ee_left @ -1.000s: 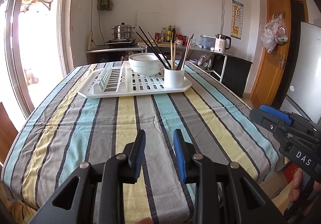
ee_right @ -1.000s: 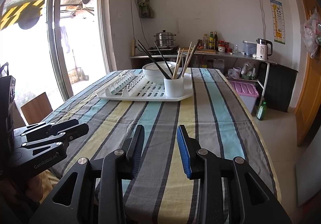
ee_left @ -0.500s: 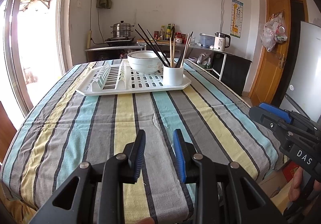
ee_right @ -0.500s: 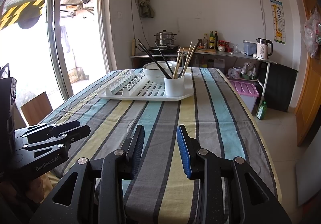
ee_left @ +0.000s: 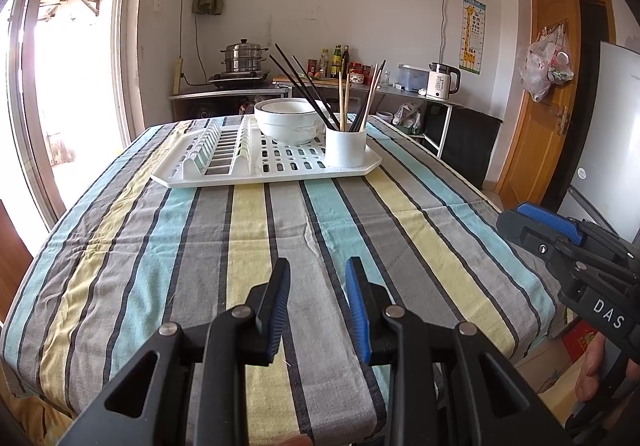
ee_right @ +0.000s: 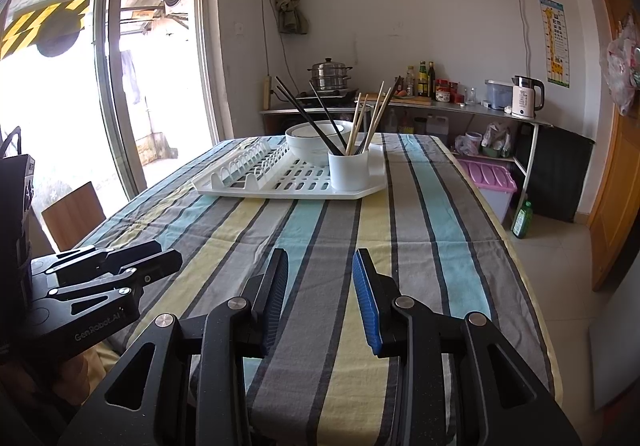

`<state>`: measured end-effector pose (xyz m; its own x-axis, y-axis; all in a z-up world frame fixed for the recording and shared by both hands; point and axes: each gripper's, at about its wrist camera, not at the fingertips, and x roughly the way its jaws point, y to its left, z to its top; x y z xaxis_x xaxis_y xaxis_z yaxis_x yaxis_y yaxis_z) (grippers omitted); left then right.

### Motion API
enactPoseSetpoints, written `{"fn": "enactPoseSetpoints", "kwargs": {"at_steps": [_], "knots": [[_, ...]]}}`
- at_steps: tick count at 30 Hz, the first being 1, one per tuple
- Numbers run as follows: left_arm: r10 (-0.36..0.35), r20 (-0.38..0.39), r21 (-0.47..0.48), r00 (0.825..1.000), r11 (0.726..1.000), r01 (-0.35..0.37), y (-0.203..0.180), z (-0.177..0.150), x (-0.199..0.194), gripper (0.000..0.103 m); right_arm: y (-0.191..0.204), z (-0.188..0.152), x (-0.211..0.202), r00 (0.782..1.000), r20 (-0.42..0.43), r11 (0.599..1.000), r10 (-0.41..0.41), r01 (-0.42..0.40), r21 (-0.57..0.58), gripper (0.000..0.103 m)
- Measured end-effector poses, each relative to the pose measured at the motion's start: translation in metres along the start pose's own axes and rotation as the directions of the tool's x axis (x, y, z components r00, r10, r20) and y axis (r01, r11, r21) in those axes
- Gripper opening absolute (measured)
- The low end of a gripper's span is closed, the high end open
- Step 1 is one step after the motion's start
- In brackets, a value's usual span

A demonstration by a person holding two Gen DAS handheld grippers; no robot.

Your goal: Organize utensils

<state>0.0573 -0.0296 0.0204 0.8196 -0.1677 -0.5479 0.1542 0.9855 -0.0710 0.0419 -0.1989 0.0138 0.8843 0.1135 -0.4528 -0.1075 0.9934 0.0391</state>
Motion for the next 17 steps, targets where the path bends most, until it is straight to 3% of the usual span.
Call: {"fn": "enactPoseSetpoints", "kwargs": {"at_steps": [17], "knots": [[0.003,-0.015,0.0,1.0,1.0,-0.003,0.0008,-0.0027,0.0058,0.03,0.0006,-0.0007,-0.0001,1.0,-0.002,1.0,-0.002,0.002,-0.002,0.035]]}}
